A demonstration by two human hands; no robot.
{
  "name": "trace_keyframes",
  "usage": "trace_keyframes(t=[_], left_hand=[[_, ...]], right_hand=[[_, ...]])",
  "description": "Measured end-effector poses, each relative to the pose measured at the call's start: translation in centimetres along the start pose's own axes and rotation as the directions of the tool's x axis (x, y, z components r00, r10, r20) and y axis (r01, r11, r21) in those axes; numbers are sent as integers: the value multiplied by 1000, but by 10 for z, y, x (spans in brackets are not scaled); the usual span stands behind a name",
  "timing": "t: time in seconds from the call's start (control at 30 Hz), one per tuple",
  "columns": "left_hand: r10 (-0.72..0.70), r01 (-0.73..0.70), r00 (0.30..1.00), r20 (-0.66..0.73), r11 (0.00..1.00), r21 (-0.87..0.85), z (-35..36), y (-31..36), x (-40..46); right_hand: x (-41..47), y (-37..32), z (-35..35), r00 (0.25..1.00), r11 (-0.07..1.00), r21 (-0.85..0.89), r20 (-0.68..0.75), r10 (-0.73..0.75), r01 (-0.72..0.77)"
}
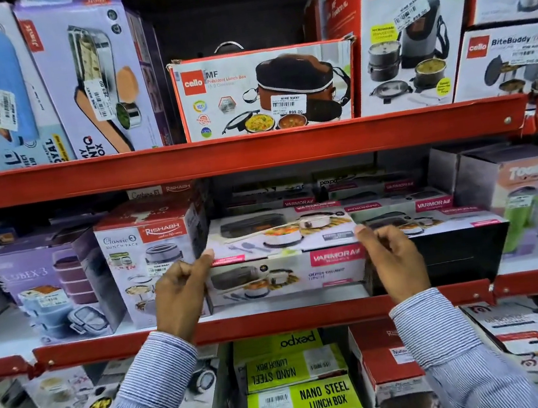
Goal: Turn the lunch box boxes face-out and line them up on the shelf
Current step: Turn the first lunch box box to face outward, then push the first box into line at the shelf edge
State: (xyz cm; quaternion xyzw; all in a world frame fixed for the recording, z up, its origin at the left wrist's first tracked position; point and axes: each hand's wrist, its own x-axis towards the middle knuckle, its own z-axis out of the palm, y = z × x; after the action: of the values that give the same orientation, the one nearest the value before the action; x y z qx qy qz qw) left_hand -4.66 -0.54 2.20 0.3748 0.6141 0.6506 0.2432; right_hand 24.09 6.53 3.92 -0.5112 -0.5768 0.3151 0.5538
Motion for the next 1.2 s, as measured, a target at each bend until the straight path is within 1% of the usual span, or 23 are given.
trace_keyframes(t=[0.07,0.13,0.2,0.27,0.33,0.43,0.5,0.57,0.73,0.97,1.07,1.2], left_hand=[[19,-20,1000,-11,999,-44,-1,1,-2],[32,-31,999,41,999,-42,1,-5,0],[78,-82,994,77,996,47,1,-16,2],[113,-125,990,82,979,158,2,-26,3],[113,-123,992,60,972,200,6,-35,4],[84,-91,995,44,972,215,12,-46,1],[66,-76,996,51,971,227,13,-55,0],[49,-64,996,69,972,227,12,-60,-1],[37,-52,996,81,980,194,14,-63,0],[16,-15,1000,-4,977,214,18,-67,9],[21,-18,1000,-12,973,231,16,-72,11],[41,-38,999,-6,964,262,11,-81,12]], right_hand=[[3,11,2,998,997,-68,-34,-46,44],[6,21,4,999,994,-93,-15,-52,50],[7,31,6,998,990,-134,35,-47,51],[9,37,10,997,976,-206,50,-55,64],[10,42,14,998,961,-273,51,-38,50],[11,52,19,994,935,-355,98,47,-9],[10,59,20,988,926,-375,126,90,-36],[8,63,22,987,916,-400,139,86,-24],[9,64,25,991,899,-438,114,69,-12],[16,68,31,996,884,-467,68,57,-18],[15,74,34,997,877,-481,49,53,-23],[8,76,33,996,857,-515,80,30,16]])
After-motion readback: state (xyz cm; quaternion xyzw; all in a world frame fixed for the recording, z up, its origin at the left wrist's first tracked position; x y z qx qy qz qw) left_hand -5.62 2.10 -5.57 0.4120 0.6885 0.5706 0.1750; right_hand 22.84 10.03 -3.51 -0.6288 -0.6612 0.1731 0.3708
